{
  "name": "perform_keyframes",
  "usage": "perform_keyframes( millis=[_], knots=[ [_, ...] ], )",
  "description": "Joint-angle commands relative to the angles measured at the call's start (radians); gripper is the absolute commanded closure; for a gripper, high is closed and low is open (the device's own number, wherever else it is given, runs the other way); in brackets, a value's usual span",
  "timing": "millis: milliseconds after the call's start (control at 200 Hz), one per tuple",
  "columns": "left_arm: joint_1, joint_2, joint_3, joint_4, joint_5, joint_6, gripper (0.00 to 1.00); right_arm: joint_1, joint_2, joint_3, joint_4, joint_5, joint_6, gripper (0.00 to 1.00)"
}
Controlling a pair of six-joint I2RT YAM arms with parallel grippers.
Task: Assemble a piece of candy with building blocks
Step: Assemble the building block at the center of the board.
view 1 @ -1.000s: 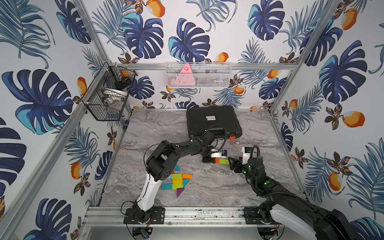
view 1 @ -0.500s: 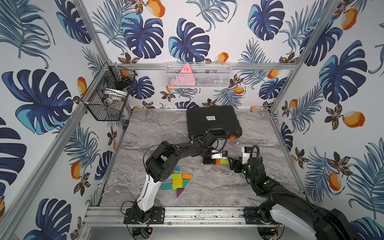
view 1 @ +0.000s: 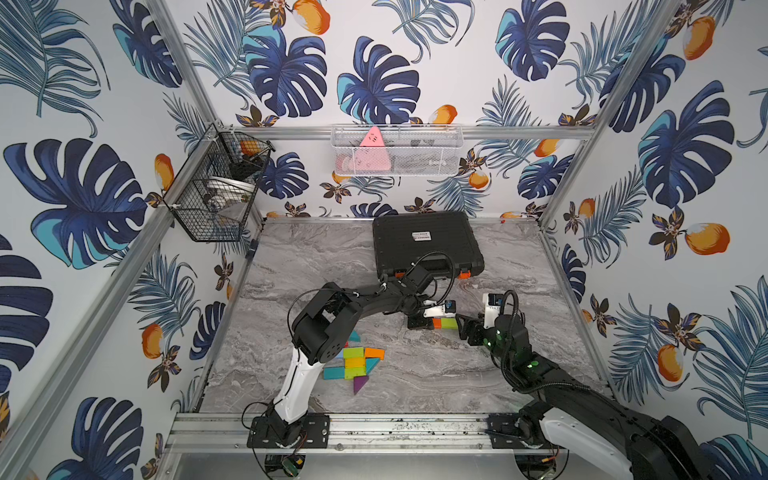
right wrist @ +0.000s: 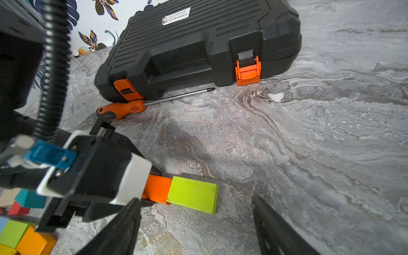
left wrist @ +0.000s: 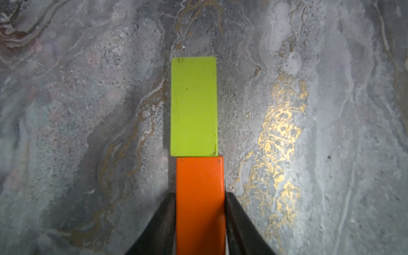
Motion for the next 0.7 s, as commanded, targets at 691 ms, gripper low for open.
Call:
perform_keyframes(
  millis=[691],
  knots=[
    [0.013, -0.050, -0.050, -0.012, -0.022, -0.009, 0.28, 0.000, 0.004, 0.008, 0.040, 0.000, -0.001, 0.18]
  ],
)
